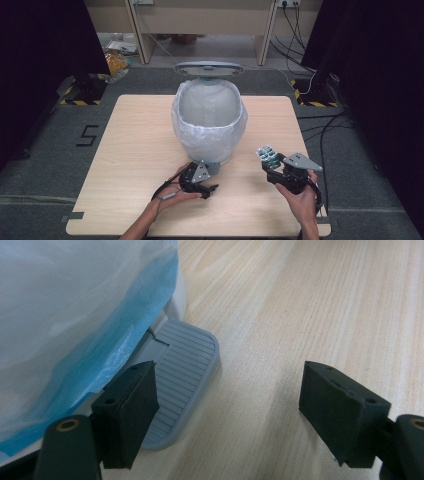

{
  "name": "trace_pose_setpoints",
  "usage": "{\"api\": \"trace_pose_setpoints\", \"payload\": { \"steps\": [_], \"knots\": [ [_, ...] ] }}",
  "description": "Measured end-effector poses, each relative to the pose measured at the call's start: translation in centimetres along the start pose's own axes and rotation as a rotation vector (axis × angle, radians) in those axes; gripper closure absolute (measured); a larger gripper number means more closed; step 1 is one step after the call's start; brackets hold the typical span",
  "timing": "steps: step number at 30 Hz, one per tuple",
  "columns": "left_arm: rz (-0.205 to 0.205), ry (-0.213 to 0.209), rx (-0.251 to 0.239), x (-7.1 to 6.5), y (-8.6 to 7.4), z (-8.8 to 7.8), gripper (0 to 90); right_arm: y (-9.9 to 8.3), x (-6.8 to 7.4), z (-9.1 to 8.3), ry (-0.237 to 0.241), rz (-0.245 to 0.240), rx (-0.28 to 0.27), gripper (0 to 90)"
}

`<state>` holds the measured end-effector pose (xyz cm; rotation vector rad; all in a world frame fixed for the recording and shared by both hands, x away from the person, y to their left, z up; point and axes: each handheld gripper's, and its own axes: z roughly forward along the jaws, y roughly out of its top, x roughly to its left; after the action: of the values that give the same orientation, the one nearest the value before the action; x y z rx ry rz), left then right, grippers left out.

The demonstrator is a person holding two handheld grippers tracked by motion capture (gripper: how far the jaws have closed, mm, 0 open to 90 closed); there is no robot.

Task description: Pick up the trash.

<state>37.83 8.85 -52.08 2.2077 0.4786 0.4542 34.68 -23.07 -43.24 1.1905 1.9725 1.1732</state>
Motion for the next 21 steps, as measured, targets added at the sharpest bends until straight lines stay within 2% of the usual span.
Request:
{"api": "trace_pose_setpoints", "payload": {
  "steps": [9, 11, 21],
  "knots": [
    [0.000, 0.000, 0.000, 0.0, 0.0, 0.0, 22.5, 2.3, -1.3, -0.2, -0.022, 0.020, -0.047, 34.4],
    [0.000, 0.000, 0.000, 0.0, 0.0, 0.0, 22.5, 3.6, -1.6, -0.1, -0.018, 0.020, -0.061, 34.4],
    [-0.001, 0.000, 0.001, 0.0, 0.0, 0.0, 22.6, 7.1, -1.9, -0.4, -0.019, -0.013, -0.088, 34.4]
  ]
}}
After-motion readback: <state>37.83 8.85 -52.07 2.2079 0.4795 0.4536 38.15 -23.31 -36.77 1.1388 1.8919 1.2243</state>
